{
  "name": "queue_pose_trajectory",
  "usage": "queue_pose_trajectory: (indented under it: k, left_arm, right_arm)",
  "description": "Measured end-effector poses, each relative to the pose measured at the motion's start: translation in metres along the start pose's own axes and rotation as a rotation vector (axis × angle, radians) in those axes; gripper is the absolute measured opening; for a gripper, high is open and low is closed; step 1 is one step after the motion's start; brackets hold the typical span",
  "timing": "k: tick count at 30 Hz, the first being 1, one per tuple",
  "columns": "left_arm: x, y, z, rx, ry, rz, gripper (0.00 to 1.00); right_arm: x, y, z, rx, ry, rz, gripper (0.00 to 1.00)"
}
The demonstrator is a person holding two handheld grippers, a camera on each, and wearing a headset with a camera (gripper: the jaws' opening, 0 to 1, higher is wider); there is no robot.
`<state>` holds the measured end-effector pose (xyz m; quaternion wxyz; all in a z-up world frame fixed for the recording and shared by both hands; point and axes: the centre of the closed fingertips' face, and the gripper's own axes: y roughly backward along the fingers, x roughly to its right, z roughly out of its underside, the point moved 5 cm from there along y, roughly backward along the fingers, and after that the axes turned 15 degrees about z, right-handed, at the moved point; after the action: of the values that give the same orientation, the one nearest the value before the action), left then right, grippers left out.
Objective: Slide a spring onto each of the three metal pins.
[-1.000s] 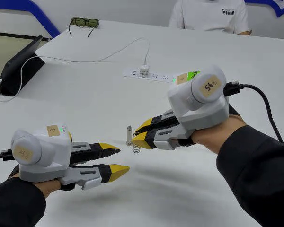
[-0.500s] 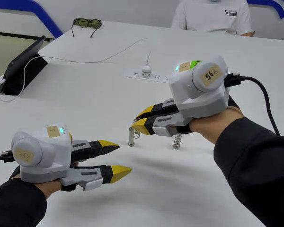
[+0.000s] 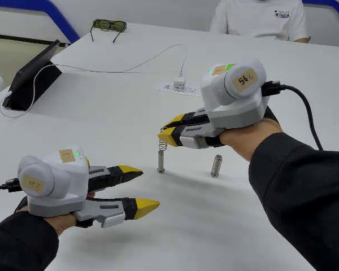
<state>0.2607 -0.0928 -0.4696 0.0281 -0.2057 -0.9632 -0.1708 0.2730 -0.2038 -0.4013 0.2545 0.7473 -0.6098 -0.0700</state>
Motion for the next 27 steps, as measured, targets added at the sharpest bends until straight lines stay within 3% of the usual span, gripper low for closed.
queue_pose_trajectory:
  k: [27]
  left_arm:
    - [-0.002,0.001,0.007,-0.008,0.019,-0.001,0.48]
  right_arm:
    - [-0.001,-0.013,0.016,-0.042,-0.039,-0.002,0.12]
